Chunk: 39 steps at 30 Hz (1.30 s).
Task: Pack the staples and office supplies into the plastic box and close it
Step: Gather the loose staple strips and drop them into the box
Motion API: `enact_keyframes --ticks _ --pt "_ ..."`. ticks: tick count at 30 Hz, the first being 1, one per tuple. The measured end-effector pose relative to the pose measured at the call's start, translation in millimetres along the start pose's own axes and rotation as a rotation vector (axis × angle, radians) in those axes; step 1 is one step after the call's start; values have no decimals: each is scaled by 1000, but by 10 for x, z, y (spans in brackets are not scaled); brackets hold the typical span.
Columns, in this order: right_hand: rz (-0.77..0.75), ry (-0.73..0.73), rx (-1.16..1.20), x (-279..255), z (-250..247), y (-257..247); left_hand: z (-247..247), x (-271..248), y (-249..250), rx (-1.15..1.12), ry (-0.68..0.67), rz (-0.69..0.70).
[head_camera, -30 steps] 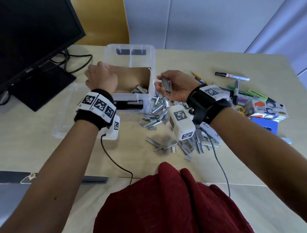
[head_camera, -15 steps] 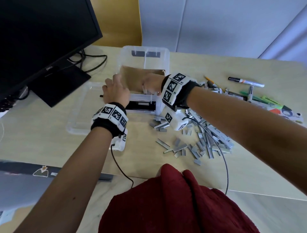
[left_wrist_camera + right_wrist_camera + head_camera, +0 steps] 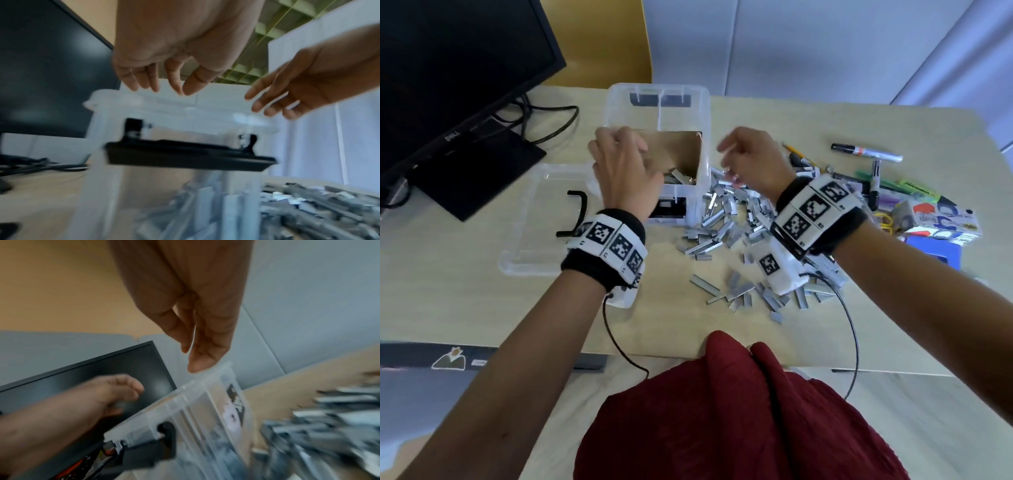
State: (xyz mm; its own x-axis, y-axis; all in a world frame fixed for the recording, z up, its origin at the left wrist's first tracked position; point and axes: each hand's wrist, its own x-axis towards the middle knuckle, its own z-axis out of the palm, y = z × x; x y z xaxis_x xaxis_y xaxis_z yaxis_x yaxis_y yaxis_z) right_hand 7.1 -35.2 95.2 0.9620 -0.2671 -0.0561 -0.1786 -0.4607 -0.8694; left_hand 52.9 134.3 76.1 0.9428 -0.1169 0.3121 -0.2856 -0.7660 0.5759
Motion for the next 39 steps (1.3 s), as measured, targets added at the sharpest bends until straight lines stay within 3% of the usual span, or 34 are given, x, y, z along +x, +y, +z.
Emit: enact_keyframes --ticks 2,4,6,8,13,17,20,22,24,27,29,31,32,34,36,39 --pt "25 -52 -190 -124 -40 230 56 -113 167 -190 -99 125" --pt "46 -219 -438 -235 -29 497 130 -267 308 -263 -309 299" --pt "63 -373 -620 -343 -3 726 260 -407 351 -122 -528 432" --pt "40 -463 -730 -428 9 876 401 -503 322 90 -707 479" --pt "-65 -560 -793 -512 62 1045 603 -603 97 487 -895 516" --pt "-136 -494 -814 -509 103 1130 665 -672 -31 485 -815 599" --pt "-153 -484 -833 -470 104 1165 746 -678 -102 416 -763 569" --pt "-114 -467 -822 -456 99 1185 779 -658 -109 253 -750 446" --pt "-18 -409 -686 -452 78 1199 779 -609 -98 -24 -727 224" --pt "235 -327 -208 -446 18 1164 735 -541 -84 -446 -811 -125" --pt "406 -286 356 -469 -34 1087 723 -545 -51 -679 -911 -314" --pt "501 -265 889 -501 -95 1032 735 -553 0 -784 -907 -454" --pt "507 -265 1058 -517 -123 995 741 -552 24 -838 -878 -523" --pt "498 -248 1147 -498 -146 955 771 -536 51 -873 -817 -615" --pt "511 -205 995 -417 -136 952 819 -531 19 -603 -782 -473" --pt "443 -198 449 -270 -42 1006 813 -588 -40 -3 -710 -47"
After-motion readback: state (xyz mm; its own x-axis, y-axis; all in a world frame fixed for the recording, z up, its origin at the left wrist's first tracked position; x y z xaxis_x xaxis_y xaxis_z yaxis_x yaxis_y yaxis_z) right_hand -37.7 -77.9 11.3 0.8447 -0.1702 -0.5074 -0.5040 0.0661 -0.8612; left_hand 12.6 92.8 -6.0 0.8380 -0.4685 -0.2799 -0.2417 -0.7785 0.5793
